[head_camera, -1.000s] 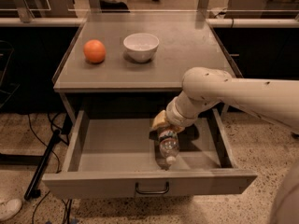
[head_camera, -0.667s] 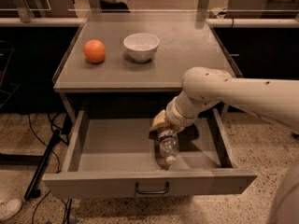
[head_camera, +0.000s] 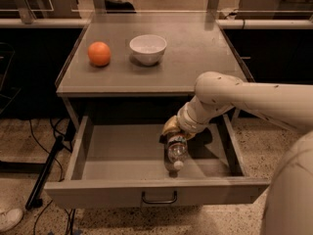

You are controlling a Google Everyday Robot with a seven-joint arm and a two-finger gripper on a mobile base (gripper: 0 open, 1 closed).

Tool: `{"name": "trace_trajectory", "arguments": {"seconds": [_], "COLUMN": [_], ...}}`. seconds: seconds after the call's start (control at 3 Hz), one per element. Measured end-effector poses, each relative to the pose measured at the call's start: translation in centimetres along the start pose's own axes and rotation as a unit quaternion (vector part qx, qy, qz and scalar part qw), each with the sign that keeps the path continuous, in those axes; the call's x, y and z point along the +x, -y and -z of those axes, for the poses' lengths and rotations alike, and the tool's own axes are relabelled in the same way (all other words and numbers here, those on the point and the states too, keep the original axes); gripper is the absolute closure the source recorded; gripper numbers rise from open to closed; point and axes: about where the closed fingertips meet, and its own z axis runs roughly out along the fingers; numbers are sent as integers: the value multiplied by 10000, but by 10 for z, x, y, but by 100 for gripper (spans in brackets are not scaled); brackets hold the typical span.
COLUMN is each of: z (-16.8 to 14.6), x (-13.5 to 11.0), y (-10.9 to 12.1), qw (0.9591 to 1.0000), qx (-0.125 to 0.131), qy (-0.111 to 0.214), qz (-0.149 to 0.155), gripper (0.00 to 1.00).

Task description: Place water bottle into top drawer

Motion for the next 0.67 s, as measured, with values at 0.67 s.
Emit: {"name": "trace_trajectory", "arguments": {"seconds": [0.67], "z": [-8], "x": [11], "y": [3], "qw": [9998], "qx": [51], "qy": [57], "qz": [-162], "gripper": [100]}}
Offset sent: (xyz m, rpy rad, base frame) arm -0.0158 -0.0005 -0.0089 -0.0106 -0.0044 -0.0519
